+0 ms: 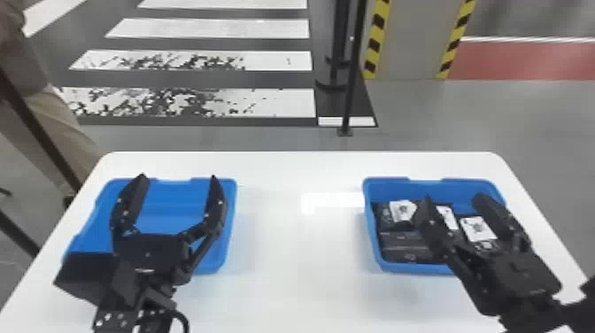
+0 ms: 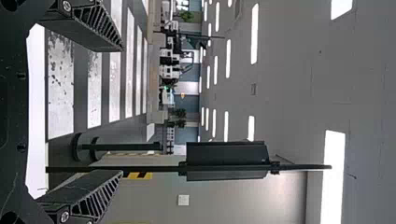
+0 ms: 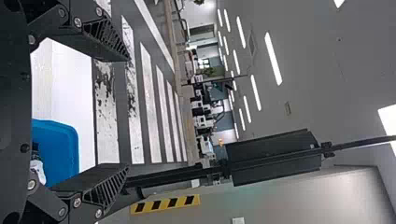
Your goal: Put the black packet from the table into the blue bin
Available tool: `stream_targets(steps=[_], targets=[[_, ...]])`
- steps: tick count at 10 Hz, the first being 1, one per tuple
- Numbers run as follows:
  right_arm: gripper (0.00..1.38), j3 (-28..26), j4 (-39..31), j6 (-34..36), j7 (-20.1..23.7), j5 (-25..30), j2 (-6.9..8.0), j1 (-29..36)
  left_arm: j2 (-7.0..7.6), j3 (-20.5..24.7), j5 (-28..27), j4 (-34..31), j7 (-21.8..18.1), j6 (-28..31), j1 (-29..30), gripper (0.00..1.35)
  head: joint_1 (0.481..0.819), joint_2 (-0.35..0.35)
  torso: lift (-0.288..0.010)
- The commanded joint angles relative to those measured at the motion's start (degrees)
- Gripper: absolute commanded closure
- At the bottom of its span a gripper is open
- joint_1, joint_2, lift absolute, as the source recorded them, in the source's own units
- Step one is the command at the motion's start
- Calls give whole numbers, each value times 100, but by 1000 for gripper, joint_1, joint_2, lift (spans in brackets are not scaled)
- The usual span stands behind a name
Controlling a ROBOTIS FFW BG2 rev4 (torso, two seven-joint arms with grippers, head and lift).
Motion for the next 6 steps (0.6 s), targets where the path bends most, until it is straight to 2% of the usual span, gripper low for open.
stream_targets(steps=[1, 6], targets=[[231, 0, -33, 21, -13, -1, 0, 12, 0, 0, 0, 0, 0, 0, 0, 88, 695, 8, -110], [231, 0, -47, 35, -48, -1, 0, 26, 0, 0, -23, 0, 0, -14, 14, 88, 695, 7, -110]])
